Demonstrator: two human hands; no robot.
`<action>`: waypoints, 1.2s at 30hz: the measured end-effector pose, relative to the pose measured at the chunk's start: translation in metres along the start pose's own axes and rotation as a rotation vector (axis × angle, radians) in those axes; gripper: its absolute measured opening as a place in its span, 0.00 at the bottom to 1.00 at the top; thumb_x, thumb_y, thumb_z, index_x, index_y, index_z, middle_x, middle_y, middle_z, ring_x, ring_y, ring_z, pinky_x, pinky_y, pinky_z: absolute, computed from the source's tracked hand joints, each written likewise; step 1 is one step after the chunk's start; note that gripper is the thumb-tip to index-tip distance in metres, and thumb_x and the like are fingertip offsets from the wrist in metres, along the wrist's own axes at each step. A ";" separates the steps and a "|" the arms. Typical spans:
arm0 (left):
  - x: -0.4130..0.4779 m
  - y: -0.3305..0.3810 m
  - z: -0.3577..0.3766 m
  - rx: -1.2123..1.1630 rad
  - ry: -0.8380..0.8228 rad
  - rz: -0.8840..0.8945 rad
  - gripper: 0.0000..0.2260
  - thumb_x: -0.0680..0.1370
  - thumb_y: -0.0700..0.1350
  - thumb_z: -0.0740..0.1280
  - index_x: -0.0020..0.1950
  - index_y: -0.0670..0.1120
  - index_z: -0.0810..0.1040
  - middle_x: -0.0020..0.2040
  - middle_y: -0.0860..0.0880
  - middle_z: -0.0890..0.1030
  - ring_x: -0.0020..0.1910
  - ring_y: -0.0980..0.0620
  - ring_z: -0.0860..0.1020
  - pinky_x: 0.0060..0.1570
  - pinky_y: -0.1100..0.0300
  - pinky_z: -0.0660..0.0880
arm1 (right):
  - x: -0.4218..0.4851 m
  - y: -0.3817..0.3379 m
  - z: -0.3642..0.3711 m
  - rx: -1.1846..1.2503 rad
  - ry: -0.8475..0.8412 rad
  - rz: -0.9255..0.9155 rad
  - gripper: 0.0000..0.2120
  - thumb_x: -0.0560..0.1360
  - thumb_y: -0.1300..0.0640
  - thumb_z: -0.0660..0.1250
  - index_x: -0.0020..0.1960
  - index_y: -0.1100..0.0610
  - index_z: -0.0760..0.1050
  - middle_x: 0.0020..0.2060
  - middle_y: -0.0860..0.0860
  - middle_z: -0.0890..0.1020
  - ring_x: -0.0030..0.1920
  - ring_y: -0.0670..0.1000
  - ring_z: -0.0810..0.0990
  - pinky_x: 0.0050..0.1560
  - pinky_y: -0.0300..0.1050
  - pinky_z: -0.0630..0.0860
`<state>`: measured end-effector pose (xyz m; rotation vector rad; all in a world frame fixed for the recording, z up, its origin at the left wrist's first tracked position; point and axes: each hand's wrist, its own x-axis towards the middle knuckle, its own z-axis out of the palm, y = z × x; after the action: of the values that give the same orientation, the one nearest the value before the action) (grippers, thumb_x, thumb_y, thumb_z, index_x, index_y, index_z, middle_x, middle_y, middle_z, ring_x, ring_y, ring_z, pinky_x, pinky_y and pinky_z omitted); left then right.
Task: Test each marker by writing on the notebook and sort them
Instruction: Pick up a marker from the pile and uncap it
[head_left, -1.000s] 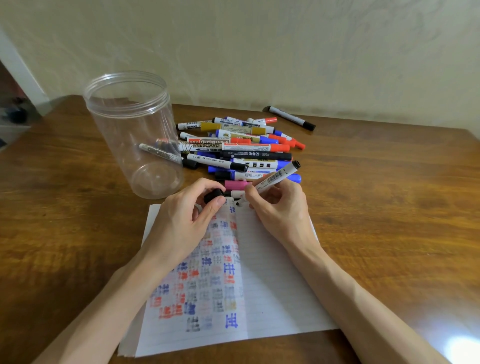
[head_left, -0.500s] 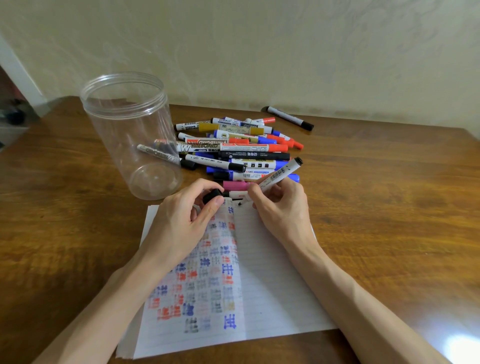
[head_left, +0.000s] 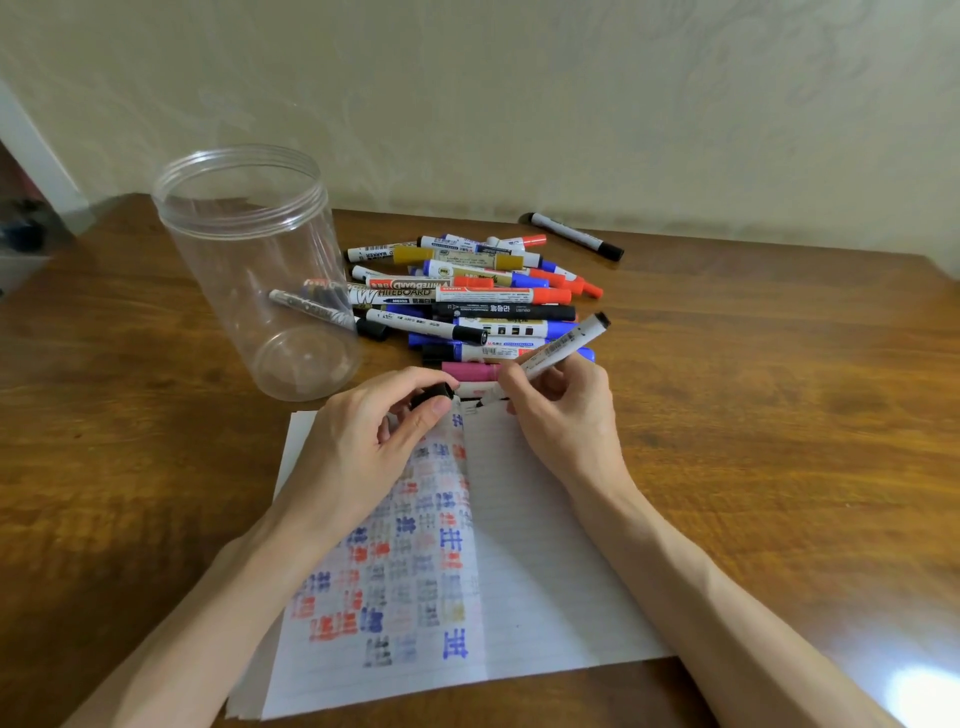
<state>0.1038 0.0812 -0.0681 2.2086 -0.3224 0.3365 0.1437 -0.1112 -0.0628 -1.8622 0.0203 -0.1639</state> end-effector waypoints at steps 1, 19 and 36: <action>0.000 0.000 0.000 -0.011 -0.003 0.008 0.14 0.82 0.52 0.65 0.66 0.53 0.81 0.56 0.60 0.83 0.56 0.62 0.80 0.48 0.65 0.78 | 0.000 -0.001 -0.002 0.045 -0.010 0.012 0.06 0.78 0.59 0.72 0.42 0.57 0.83 0.36 0.50 0.87 0.36 0.47 0.84 0.41 0.47 0.81; 0.001 0.005 -0.003 -0.093 0.061 -0.027 0.15 0.74 0.54 0.70 0.59 0.50 0.81 0.50 0.61 0.84 0.50 0.60 0.82 0.46 0.69 0.79 | -0.006 -0.011 -0.011 0.265 -0.376 -0.077 0.09 0.78 0.55 0.76 0.52 0.62 0.85 0.40 0.57 0.86 0.33 0.50 0.77 0.34 0.39 0.73; 0.000 0.006 -0.009 -0.027 0.123 0.093 0.18 0.76 0.56 0.67 0.58 0.47 0.85 0.50 0.60 0.84 0.51 0.62 0.82 0.48 0.67 0.79 | 0.018 -0.008 -0.051 -0.049 -0.605 -0.180 0.10 0.77 0.56 0.75 0.57 0.55 0.87 0.40 0.49 0.88 0.36 0.45 0.82 0.37 0.35 0.77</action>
<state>0.1008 0.0847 -0.0589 2.1394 -0.3610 0.5142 0.1545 -0.1595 -0.0392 -1.8944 -0.5647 0.2821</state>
